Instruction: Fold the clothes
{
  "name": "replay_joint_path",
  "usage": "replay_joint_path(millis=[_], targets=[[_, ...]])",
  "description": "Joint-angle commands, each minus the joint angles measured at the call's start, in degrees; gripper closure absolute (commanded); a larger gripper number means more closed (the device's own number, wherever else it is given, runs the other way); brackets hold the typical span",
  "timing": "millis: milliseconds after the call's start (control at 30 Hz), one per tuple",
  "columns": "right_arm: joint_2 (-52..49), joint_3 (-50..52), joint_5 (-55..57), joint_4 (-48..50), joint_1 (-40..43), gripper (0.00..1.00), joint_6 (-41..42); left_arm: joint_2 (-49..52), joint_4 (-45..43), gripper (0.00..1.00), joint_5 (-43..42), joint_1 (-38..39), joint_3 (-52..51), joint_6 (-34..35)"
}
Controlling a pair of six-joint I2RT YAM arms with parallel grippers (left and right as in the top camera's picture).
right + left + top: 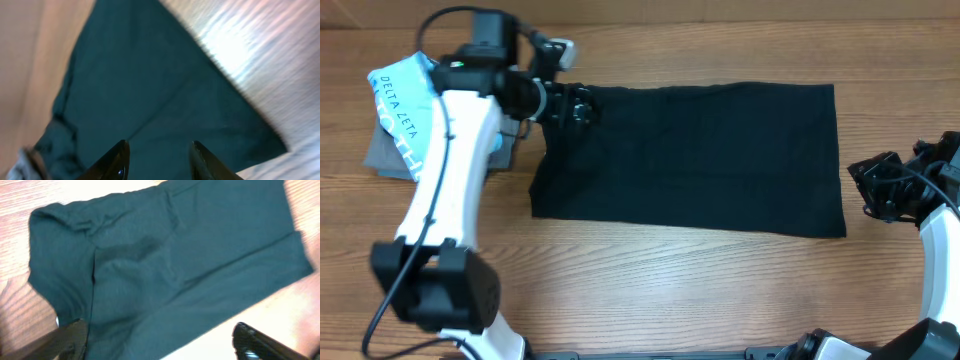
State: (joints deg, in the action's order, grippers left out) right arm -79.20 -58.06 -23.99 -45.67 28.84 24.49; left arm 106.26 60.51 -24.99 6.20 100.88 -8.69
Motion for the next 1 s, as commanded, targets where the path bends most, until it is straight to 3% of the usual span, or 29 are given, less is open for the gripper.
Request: replay_joint_path(millis=[0,100,200,600,633,700,767,967], targets=[[0.7,-1.2,-9.9,-0.2,-0.4,0.59,-4.5,7.5,-3.8,0.18,11.9,3.6,0.6,3.8],[0.7,-1.2,-13.8,-1.4,-2.6,0.67,-6.2,12.9,-7.7,0.3,13.1,4.8,0.6,5.9],[0.7,-1.2,-14.2,-1.6,-5.7,0.67,-8.2,17.0,-10.0,0.47,14.2,4.9,0.6,6.6],[0.7,-1.2,-9.5,-1.4,-10.6,0.67,-8.2,21.6,-13.7,0.44,11.6,4.7,0.5,7.0],[0.7,-1.2,-9.5,-1.4,-10.6,0.67,-8.2,22.0,-13.8,0.49,11.0,4.7,0.5,7.0],[0.7,-1.2,-9.5,-1.4,-10.6,0.67,-8.2,22.9,-13.7,0.67,8.5,4.7,0.5,7.0],[0.7,-1.2,-9.5,-1.5,-10.6,0.67,-8.2,23.2,-13.4,0.94,4.8,4.7,0.5,6.7],[0.7,-1.2,-9.5,-1.6,-10.6,0.67,-8.2,19.5,-13.3,0.96,6.1,4.7,0.6,6.5]])
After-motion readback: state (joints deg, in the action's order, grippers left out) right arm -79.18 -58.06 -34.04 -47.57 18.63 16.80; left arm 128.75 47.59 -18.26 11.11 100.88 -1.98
